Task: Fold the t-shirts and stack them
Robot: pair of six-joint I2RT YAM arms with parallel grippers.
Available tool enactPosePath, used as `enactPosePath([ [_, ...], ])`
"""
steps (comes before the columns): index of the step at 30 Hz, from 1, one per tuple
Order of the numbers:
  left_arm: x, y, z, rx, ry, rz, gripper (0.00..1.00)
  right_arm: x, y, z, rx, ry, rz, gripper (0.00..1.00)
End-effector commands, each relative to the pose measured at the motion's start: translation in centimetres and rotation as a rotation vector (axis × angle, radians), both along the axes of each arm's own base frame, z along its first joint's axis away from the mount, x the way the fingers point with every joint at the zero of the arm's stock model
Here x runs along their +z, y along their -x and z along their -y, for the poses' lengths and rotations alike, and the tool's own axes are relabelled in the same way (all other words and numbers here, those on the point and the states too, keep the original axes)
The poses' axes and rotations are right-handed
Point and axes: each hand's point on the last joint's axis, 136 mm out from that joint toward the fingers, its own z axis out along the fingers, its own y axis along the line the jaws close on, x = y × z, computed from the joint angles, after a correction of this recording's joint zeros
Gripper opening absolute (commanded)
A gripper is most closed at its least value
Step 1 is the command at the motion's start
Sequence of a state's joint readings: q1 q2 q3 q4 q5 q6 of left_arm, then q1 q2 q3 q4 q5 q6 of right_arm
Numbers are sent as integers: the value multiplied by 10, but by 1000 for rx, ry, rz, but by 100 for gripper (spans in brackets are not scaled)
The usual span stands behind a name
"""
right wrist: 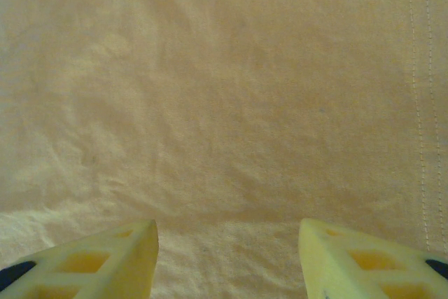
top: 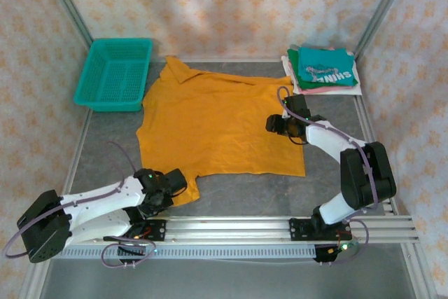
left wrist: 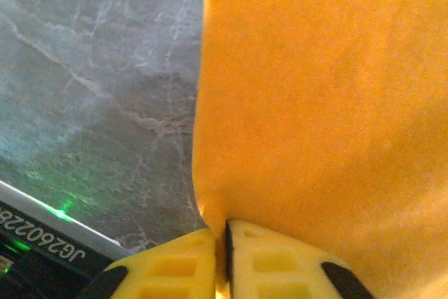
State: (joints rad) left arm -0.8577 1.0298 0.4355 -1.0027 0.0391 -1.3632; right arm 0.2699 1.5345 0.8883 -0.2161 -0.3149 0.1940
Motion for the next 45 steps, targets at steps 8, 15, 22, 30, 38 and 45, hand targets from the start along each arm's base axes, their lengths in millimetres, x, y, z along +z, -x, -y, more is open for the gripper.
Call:
enactPosePath([
  [8, 31, -42, -6, -7, -52, 242, 0, 33, 41, 23, -163, -3, -58, 56],
  [15, 32, -42, -17, 36, 16, 360, 0, 6, 110, 80, -479, 67, -267, 56],
  [22, 40, -40, -30, 46, 34, 428, 0, -10, 139, 105, -652, 12, -333, 51],
  [30, 39, -41, -35, 47, 11, 447, 0, -40, 161, 104, -680, 27, -439, 46],
  [38, 42, -46, -33, 36, 15, 472, 0, -59, 154, 94, -673, -33, -456, 47],
  [45, 41, -49, -30, 34, 23, 478, 0, -66, 158, 91, -683, -56, -466, 43],
])
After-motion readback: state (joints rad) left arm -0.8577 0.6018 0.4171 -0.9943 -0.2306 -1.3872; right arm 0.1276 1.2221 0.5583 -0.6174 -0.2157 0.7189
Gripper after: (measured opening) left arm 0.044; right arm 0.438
